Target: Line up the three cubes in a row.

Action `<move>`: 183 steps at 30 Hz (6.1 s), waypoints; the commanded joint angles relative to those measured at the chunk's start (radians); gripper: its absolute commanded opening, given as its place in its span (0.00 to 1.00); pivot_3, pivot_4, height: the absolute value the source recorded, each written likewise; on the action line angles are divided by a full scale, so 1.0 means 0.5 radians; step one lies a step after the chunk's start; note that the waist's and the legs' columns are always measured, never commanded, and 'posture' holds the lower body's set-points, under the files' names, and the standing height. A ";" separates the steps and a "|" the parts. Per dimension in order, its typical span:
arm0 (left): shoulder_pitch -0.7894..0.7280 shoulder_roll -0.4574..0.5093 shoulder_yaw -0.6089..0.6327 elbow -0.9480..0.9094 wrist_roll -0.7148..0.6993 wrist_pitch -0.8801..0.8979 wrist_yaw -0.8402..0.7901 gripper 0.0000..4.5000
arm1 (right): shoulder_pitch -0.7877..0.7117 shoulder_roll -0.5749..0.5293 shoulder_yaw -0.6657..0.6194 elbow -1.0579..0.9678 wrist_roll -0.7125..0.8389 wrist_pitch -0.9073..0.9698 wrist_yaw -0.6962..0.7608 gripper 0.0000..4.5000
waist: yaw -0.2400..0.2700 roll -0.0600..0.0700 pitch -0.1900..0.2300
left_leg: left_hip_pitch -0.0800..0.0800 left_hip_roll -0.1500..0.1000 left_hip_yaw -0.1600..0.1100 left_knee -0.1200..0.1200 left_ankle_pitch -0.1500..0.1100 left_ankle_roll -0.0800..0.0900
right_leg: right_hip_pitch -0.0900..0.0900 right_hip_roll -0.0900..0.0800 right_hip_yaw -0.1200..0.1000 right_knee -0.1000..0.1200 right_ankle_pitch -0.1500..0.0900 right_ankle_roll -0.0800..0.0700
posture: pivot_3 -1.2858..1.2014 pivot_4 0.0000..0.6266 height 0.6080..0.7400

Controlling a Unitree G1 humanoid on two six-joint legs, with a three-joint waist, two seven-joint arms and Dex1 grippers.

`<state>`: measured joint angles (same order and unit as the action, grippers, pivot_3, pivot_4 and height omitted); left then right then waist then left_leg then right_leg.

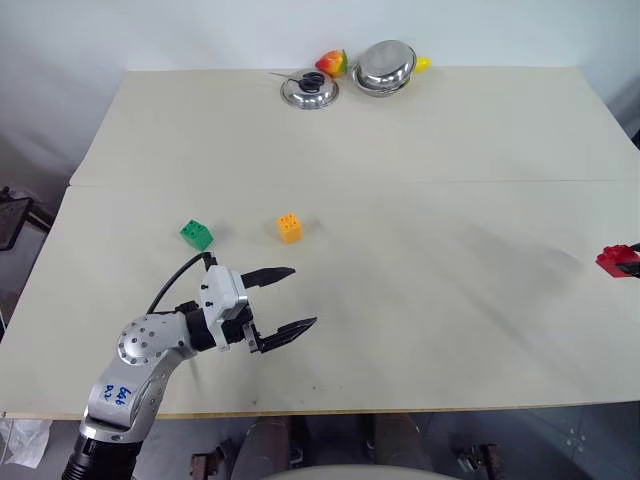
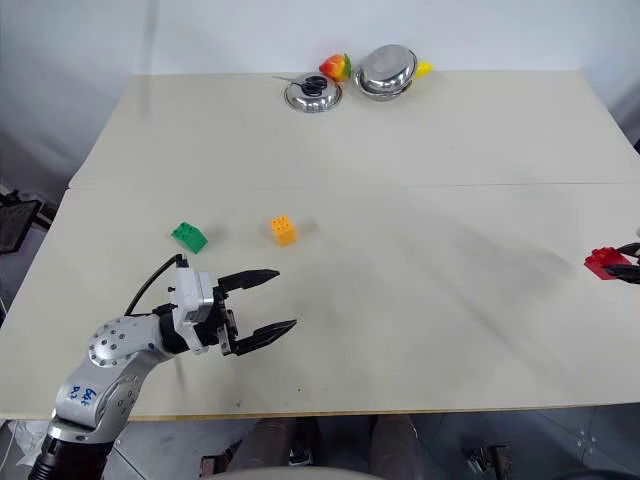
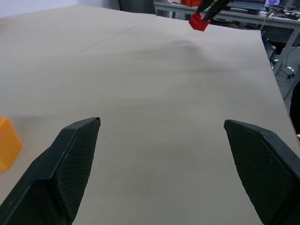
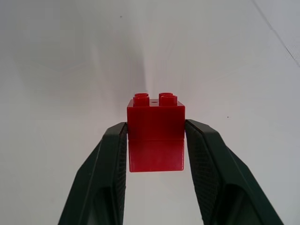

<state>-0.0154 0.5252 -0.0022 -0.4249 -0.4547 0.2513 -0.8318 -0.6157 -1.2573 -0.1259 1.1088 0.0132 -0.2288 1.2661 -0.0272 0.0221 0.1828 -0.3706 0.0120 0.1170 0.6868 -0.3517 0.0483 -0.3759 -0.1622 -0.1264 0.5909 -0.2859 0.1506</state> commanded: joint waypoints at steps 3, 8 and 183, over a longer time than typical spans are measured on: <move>-0.025 -0.008 -0.001 -0.001 -0.004 -0.047 -0.011 1.00 | 0.259 0.041 -0.271 -0.436 0.343 0.313 0.094 0.32 | 0.002 0.000 0.000 | 0.000 0.000 -0.001 0.000 0.000 0.000 | 0.000 -0.001 0.000 0.000 0.000 0.000 | 0.52 0.24 1.00; -0.037 -0.032 -0.037 0.031 0.015 -0.072 -0.011 1.00 | 0.651 0.357 -0.476 -1.401 0.775 0.787 0.018 0.32 | 0.001 -0.001 0.000 | 0.000 0.003 -0.002 0.000 0.000 0.000 | 0.000 0.002 -0.001 0.001 0.000 0.000 | 0.52 0.24 1.00; -1.651 -0.483 -0.553 2.049 0.587 -0.709 -0.811 0.33 | 1.932 1.171 -0.808 -2.464 1.213 0.087 -0.054 1.00 | 0.096 -0.024 0.004 | -0.003 -0.013 0.002 0.014 -0.012 0.006 | 0.002 0.006 -0.003 0.001 0.002 0.003 | 0.52 0.24 1.00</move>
<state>-0.8110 0.2912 -0.2731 0.5269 -0.2028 -0.0410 -1.2557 0.3383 -0.6744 -0.4950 -0.0813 0.6030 -0.1751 1.2492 0.0209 0.0100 0.1849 -0.3721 0.0067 0.1184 0.6933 -0.3575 0.0515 -0.3753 -0.1589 -0.1277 0.5909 -0.2851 0.1522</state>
